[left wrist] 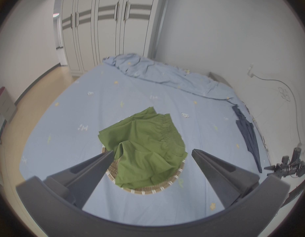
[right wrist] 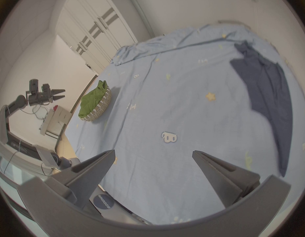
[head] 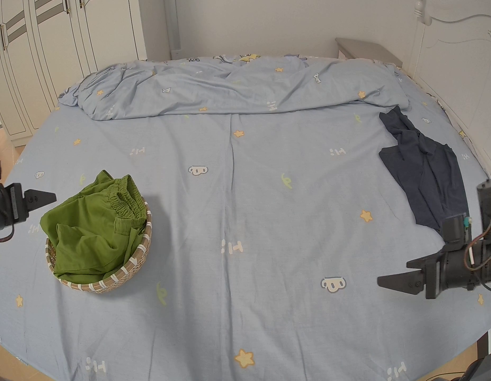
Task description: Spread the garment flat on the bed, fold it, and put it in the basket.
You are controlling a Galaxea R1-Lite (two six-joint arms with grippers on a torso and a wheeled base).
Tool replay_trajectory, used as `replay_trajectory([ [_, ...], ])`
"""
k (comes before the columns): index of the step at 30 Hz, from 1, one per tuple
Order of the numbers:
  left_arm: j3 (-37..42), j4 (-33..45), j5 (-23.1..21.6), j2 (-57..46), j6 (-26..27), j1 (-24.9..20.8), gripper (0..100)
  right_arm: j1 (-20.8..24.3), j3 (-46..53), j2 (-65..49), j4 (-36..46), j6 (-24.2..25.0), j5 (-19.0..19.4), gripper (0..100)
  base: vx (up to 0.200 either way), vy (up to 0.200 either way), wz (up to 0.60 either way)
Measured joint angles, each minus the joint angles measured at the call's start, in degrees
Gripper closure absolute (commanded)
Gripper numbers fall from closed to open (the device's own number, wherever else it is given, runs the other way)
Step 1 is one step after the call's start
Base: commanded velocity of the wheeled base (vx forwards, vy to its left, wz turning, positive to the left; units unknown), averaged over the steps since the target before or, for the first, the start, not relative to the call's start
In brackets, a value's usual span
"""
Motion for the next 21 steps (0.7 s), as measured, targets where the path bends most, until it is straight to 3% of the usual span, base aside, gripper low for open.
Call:
replay_trajectory([
  [4,4.00,0.90,0.00,-9.85,0.38,-0.99,0,-2.58,4.05,-8.53,-0.06,-4.96,-0.17,0,0.000,0.000,0.00],
  [10,11.43,2.08,-0.02,-25.47,0.68,-2.54,0,-5.42,8.61,-24.20,4.43,-8.17,-0.26,0,0.000,0.000,0.00],
  [21,28.50,6.19,0.24,-55.36,0.98,-10.14,0,-8.30,12.90,-47.87,15.48,-7.64,-2.66,0,0.000,0.000,0.00],
])
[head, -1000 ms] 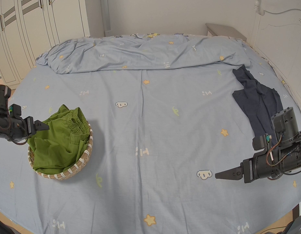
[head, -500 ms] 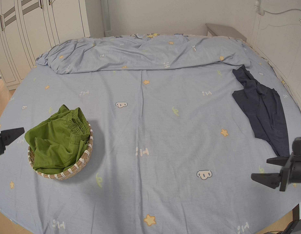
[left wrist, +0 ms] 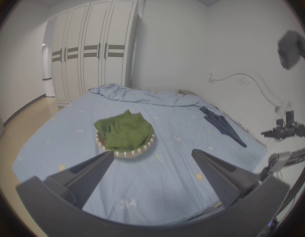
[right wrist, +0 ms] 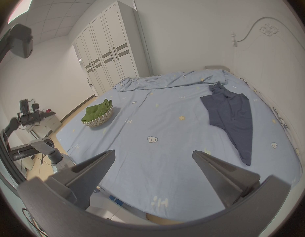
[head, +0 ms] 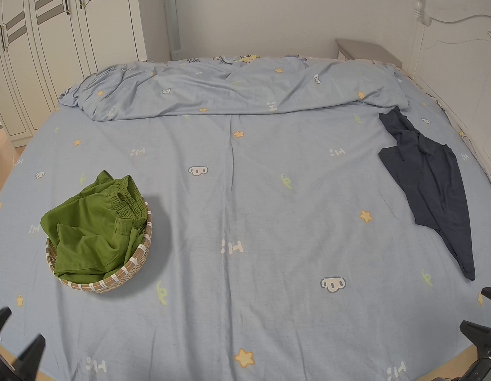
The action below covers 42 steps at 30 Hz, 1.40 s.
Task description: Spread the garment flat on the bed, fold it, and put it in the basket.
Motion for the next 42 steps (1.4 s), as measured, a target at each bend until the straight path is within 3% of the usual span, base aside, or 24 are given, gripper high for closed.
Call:
replay_trajectory([
  [4,7.88,0.09,1.78,-7.74,1.76,-2.57,0,-0.83,1.38,-4.85,2.52,-1.16,-1.34,0,0.000,0.000,0.00],
  [6,11.24,-1.91,4.96,-10.41,2.55,-3.34,0,-1.18,2.12,-6.47,3.25,-1.73,-3.07,0,0.000,0.000,0.00],
  [9,15.21,-7.45,10.37,-12.98,3.12,-4.08,0,-1.60,3.07,-8.27,4.14,-2.85,-6.52,0,0.000,0.000,0.00],
  [15,22.41,-18.31,14.70,-15.02,3.54,-4.74,0,-5.79,4.00,-9.62,5.75,-6.67,-11.31,0,0.000,0.000,0.00],
  [19,24.33,-19.14,15.66,-15.54,3.29,-4.89,0,-11.63,5.51,-10.62,5.53,-10.31,-11.42,0,0.000,0.000,0.00],
  [23,24.92,-19.36,16.07,-15.79,3.24,-4.96,0,-14.17,10.05,-12.40,-0.68,-10.83,-11.68,0,0.000,0.000,0.00],
  [29,25.21,-19.54,16.27,-15.90,3.29,-5.00,0,-15.08,18.97,-14.36,-15.74,-7.66,-12.69,0,0.000,0.000,0.00],
  [35,25.25,-19.65,16.42,-15.90,3.32,-5.07,0,-15.29,22.77,-15.38,-18.27,0.06,-12.87,0,0.000,0.000,0.00],
  [42,25.27,-19.68,16.47,-15.90,3.34,-5.02,0,-15.29,23.25,-15.76,-17.60,-4.04,-8.55,0,0.000,0.000,0.00],
])
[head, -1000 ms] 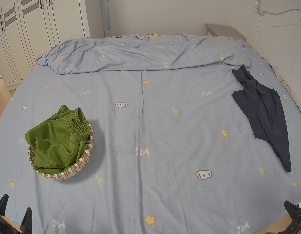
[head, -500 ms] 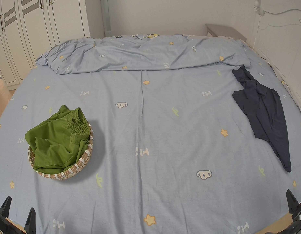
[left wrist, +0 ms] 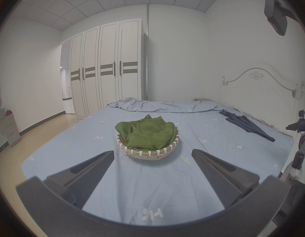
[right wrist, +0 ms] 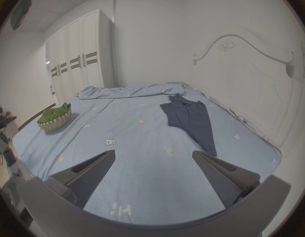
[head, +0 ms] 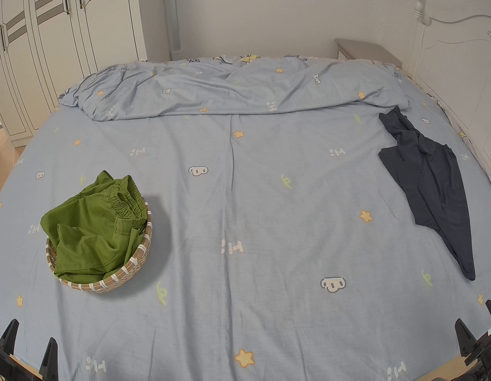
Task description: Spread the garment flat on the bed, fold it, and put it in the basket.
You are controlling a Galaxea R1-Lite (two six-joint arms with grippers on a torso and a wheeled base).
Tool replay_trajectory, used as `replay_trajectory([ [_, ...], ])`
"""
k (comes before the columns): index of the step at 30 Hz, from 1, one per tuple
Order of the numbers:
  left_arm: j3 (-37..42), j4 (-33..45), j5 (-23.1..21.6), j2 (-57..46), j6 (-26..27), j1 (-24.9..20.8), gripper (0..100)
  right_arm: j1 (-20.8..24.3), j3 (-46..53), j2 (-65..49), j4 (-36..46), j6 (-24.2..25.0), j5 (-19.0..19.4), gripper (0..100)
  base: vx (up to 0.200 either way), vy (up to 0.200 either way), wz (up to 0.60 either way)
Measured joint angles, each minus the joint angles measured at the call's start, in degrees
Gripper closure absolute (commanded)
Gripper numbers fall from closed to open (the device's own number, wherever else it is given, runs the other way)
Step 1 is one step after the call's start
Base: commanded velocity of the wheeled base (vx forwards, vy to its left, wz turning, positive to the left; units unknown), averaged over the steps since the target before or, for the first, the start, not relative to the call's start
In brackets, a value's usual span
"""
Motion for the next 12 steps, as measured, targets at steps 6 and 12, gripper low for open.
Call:
replay_trajectory([
  [6,0.00,0.00,0.02,0.02,0.00,0.00,0,0.00,0.11,-0.09,-0.68,-0.44,0.99,0,0.000,0.000,0.00],
  [12,0.00,0.00,0.02,0.05,0.00,0.00,0,0.00,0.13,-0.11,-0.84,-0.79,0.91,0,0.000,0.000,0.00],
])
